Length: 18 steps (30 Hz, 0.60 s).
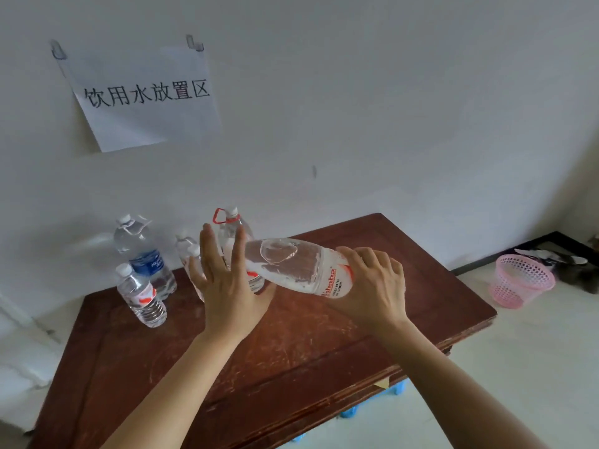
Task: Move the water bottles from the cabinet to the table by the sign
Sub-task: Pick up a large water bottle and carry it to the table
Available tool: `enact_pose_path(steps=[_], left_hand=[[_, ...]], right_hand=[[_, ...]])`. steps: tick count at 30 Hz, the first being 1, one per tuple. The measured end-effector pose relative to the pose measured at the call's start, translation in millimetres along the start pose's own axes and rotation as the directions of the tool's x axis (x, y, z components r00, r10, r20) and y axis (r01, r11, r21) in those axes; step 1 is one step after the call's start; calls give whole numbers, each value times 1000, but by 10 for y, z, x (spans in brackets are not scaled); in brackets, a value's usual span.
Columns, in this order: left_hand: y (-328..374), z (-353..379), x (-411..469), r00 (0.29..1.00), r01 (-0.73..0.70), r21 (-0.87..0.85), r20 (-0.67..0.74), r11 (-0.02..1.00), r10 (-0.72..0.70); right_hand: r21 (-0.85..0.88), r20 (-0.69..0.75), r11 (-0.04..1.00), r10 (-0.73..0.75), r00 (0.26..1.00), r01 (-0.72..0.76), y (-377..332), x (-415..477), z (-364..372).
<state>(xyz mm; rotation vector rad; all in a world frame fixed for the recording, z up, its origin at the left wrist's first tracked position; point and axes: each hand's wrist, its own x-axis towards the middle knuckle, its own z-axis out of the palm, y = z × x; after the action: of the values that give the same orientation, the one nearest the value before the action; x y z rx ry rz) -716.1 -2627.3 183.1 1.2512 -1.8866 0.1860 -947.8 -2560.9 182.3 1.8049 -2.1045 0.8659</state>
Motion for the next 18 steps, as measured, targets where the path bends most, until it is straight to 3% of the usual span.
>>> enact_pose_path(steps=[2, 3, 5, 6, 7, 8, 11, 14, 18], left_hand=[[-25, 333, 137, 976, 218, -222, 54, 950, -211], [-57, 498, 218, 919, 394, -389, 149, 833, -365], [-64, 734, 439, 673, 714, -612, 468, 339, -573], [-41, 923, 590, 520, 804, -590, 642, 70, -564], [-14, 1020, 679, 396, 853, -509, 774, -114, -493], [44, 1160, 816, 323, 884, -432, 840, -177, -436], [105, 1590, 1052, 283, 914, -386, 826, -122, -487], [109, 1946, 1287, 244, 889, -425, 755, -171, -609], [17, 2260, 1478, 283, 868, -487, 646, -97, -709]], right_hand=[[22, 35, 1000, 14, 999, -15, 267, 241, 257], [25, 55, 1000, 15, 998, -17, 376, 358, 393], [41, 98, 999, 18, 995, -22, 582, 554, 633], [58, 138, 998, 24, 990, -32, 727, 695, 769], [67, 165, 997, 17, 986, -29, 797, 765, 860], [82, 182, 996, 9, 983, -24, 901, 904, 985], [143, 191, 990, -14, 981, -14, 1082, 1187, 1271], [193, 278, 980, -11, 960, -44, 1205, 1449, 1580], [308, 363, 944, -4, 932, -116, 1241, 1640, 1982]])
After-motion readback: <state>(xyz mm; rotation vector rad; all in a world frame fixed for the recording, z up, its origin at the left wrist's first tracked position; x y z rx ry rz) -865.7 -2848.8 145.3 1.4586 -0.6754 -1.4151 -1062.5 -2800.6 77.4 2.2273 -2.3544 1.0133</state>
